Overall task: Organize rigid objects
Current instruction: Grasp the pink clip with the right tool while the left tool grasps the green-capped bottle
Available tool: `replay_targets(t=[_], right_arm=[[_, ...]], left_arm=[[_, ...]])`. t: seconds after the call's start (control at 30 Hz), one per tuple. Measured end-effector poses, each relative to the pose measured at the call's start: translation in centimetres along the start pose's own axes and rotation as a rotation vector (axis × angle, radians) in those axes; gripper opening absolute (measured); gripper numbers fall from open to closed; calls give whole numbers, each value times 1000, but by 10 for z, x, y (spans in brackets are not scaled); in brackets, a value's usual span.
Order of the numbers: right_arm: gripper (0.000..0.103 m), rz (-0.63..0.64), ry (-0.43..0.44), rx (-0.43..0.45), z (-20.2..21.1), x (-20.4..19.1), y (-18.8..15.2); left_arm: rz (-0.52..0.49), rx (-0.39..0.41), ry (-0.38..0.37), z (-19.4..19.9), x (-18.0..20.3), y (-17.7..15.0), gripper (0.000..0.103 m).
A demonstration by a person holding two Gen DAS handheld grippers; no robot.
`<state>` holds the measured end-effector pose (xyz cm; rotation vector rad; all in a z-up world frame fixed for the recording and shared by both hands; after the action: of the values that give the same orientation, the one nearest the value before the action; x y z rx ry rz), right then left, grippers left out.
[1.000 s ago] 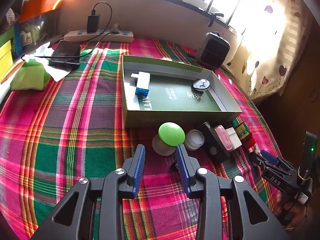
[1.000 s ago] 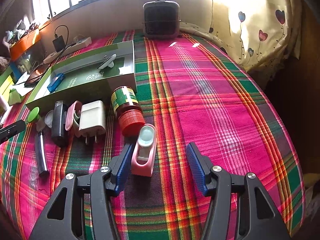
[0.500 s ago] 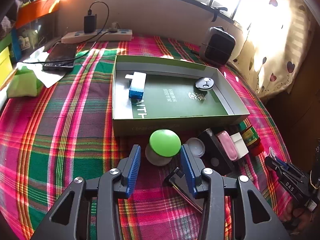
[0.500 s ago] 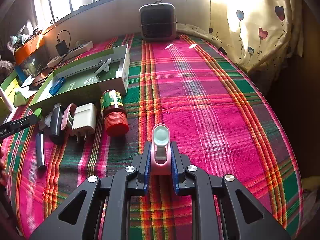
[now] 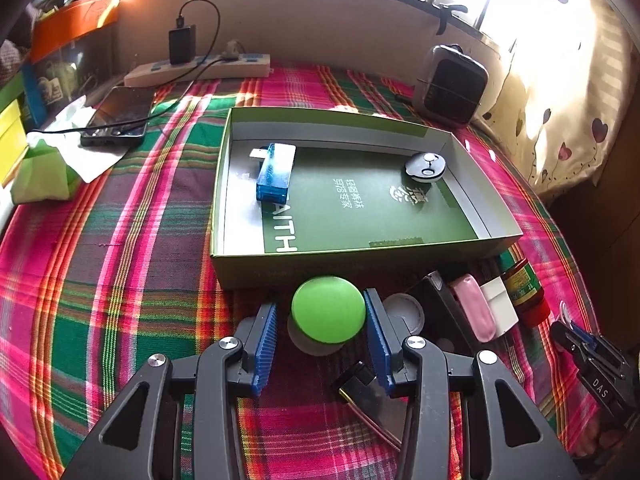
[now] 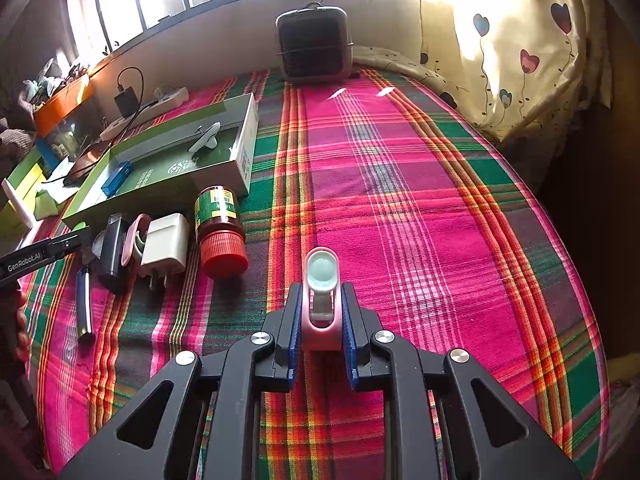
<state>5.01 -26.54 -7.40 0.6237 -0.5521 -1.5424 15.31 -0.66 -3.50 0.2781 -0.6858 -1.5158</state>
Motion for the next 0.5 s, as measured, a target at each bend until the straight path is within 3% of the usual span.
replay_targets(t=[0.27,0.33,0.5], right_arm=[[19,11,-9,-2,-1,-2,1],[19,10,-8,-2,-1,-2,1],[19,14,-13,-3,-1,-2,1]], left_arm=[[2,13,11,0,-1,2,40],[3,20,6,2,-1,3,33],[8,33,7,5,-2,3,32]])
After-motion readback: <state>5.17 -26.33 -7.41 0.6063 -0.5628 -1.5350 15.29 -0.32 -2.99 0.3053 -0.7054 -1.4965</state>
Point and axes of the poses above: each gripper's, at about its wrist camera, not at the fingertips, and z roughly against the way its jaws point, x to its right, y to its top, the point moved 6 cm from there along -z, roughly the way its jaws point, and after that the axes turned 6 degrees about z, right-handed, at the moved point
